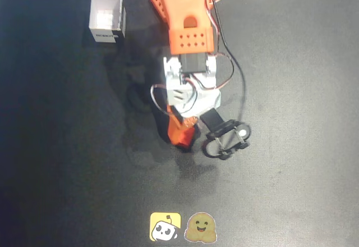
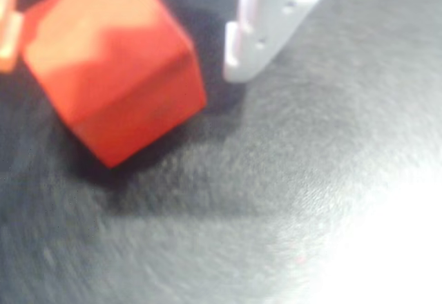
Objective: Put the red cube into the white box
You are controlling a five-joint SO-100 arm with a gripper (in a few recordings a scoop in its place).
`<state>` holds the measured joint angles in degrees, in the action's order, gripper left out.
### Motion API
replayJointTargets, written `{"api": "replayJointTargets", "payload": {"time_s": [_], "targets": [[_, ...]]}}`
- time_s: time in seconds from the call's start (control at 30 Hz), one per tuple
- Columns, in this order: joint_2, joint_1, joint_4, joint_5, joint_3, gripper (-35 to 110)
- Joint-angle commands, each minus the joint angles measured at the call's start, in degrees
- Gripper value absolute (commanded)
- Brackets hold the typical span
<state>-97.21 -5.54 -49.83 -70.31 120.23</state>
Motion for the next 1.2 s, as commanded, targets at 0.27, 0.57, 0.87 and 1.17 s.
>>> {"api": "replayJointTargets", "payload": {"time_s": [0.27,0.57,0.87,1.17], "targets": [[-6.33,0.88,1.49,-31.2,0.97,24],[-6.24,1.67,1.23,-49.92,1.67,19],[-2.37,1.76,3.87,-55.2,1.76,19],[3.43,2.37,11.25,-55.9,2.81,19]]}}
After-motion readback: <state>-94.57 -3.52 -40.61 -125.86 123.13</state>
